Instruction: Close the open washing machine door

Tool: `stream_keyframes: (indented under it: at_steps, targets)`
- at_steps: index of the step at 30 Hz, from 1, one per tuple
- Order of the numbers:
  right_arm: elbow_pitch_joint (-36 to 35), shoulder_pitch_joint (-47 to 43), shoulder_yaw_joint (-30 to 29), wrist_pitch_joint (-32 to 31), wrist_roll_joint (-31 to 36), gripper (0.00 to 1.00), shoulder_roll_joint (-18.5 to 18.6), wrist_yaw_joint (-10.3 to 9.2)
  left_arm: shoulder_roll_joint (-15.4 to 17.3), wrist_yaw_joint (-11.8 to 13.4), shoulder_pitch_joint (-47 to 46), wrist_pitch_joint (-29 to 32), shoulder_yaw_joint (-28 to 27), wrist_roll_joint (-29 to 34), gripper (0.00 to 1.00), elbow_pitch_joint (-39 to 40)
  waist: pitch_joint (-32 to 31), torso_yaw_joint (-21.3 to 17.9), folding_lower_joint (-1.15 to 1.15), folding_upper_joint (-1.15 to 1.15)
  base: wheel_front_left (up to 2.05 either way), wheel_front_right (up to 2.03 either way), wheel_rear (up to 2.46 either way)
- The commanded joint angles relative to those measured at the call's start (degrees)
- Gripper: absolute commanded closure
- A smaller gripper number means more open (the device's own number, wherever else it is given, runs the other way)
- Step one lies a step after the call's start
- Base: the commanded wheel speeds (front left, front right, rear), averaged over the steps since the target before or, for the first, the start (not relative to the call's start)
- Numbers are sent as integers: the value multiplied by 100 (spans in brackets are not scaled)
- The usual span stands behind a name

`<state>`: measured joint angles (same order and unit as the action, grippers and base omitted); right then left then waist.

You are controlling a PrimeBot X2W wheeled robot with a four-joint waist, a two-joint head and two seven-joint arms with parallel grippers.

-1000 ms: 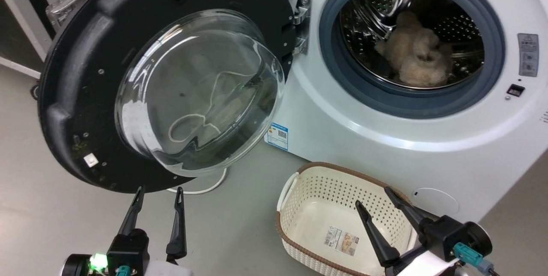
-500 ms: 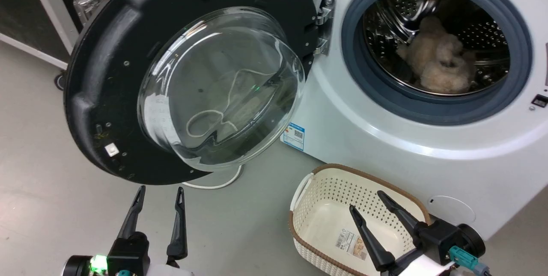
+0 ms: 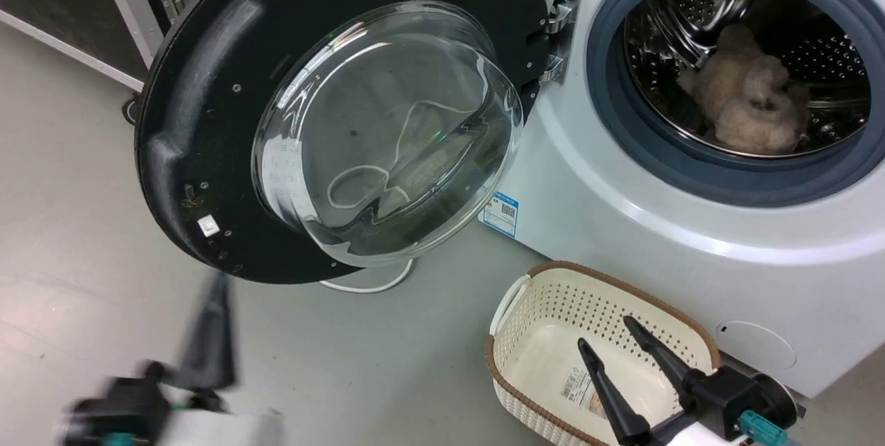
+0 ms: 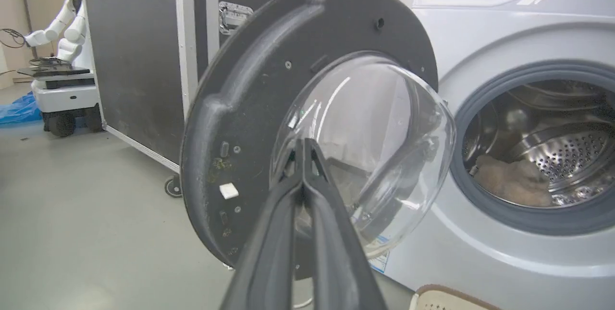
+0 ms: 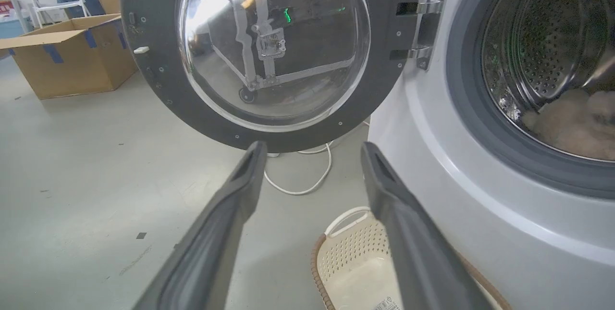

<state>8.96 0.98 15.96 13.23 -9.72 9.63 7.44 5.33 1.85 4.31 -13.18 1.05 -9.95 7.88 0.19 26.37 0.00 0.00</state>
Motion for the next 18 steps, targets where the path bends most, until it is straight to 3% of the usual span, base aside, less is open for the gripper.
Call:
stream_keyframes:
  at_steps: [1, 5, 9, 13, 18]
  targets:
    - [-33, -59, 21, 51, -8, 0, 50, 4, 47, -54, -160, -56, -234, -157, 100, 155, 83, -81, 0, 0, 0, 0, 0]
    - [-121, 35, 76, 63, -8, 0, 183, 4, 216, -272, -557, -104, -920, -789, 100, 331, 332, -264, 0, 0, 0, 0, 0]
    - [-219, 189, 110, 62, -60, 0, 394, 4, 539, -456, -1298, 236, -1602, -1888, 100, 199, 605, -439, 0, 0, 0, 0, 0]
    - [-301, 336, 89, 76, -142, 0, 578, 5, 1068, -383, -2224, 915, -2351, -2960, 100, -345, 857, -605, 0, 0, 0, 0, 0]
    - [-346, 411, 113, 77, -203, 0, 707, 5, 1697, -144, -3120, 1957, -2821, -3862, 100, -1401, 1041, -795, 0, 0, 0, 0, 0]
